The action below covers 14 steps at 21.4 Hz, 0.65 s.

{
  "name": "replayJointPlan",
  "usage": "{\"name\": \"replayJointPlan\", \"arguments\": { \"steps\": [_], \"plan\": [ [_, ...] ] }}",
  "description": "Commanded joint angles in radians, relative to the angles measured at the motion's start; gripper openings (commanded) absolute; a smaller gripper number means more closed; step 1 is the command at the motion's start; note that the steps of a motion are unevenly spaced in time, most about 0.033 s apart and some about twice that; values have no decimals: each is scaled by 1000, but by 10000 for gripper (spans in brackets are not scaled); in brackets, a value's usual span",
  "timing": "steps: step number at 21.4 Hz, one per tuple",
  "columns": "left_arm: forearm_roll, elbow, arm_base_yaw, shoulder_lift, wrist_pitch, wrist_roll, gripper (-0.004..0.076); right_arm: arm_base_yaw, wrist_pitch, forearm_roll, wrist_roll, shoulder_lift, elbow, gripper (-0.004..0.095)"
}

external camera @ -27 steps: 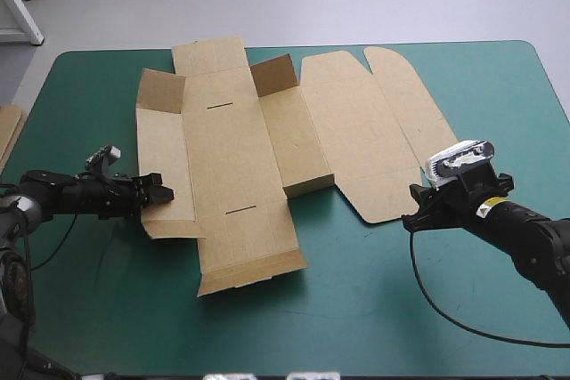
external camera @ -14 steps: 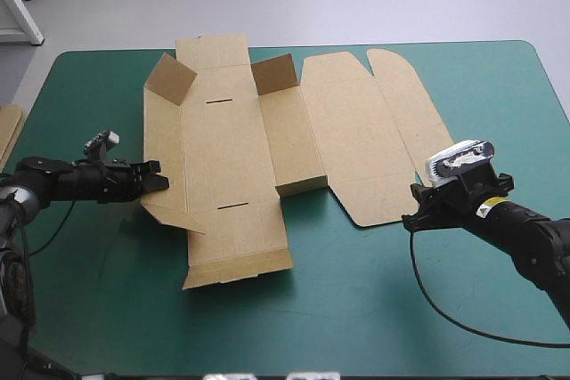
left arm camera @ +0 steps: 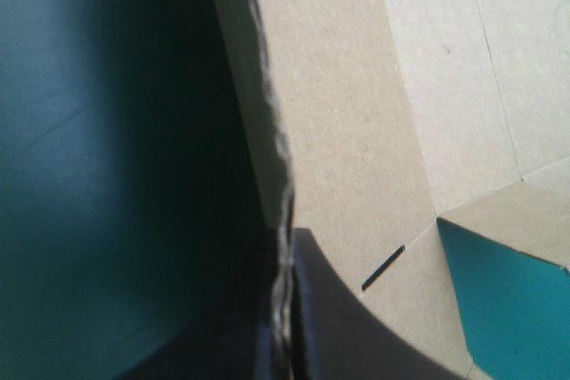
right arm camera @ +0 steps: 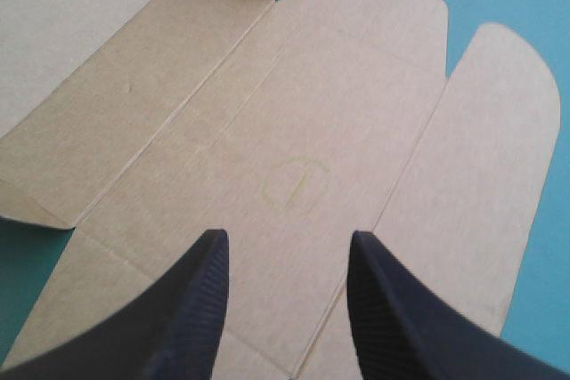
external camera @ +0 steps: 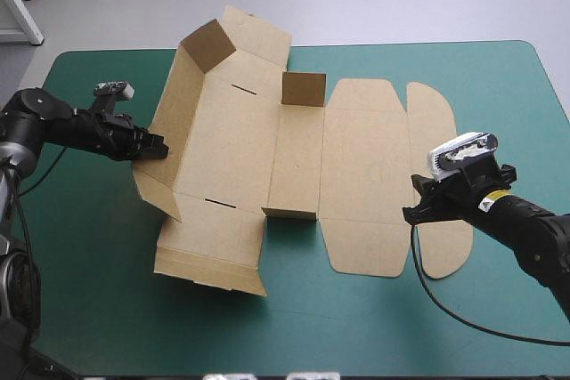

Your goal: Fold the box

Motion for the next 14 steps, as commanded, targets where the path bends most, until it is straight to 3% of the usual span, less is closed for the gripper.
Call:
{"name": "replayJointPlan", "arguments": {
  "steps": [1, 6, 14],
  "plan": [
    [-42, -96, -5, -50, 59, 4, -10, -8, -64, 4, -6, -10, -56, 403],
    [103, -189, -57, -48, 59, 10, -9, -8, -51, 8, -6, -10, -71, 403],
    [106, -227, -243, -48, 59, 87, 5, -8, -19, 4, -6, -10, -72, 403]
  ]
}}
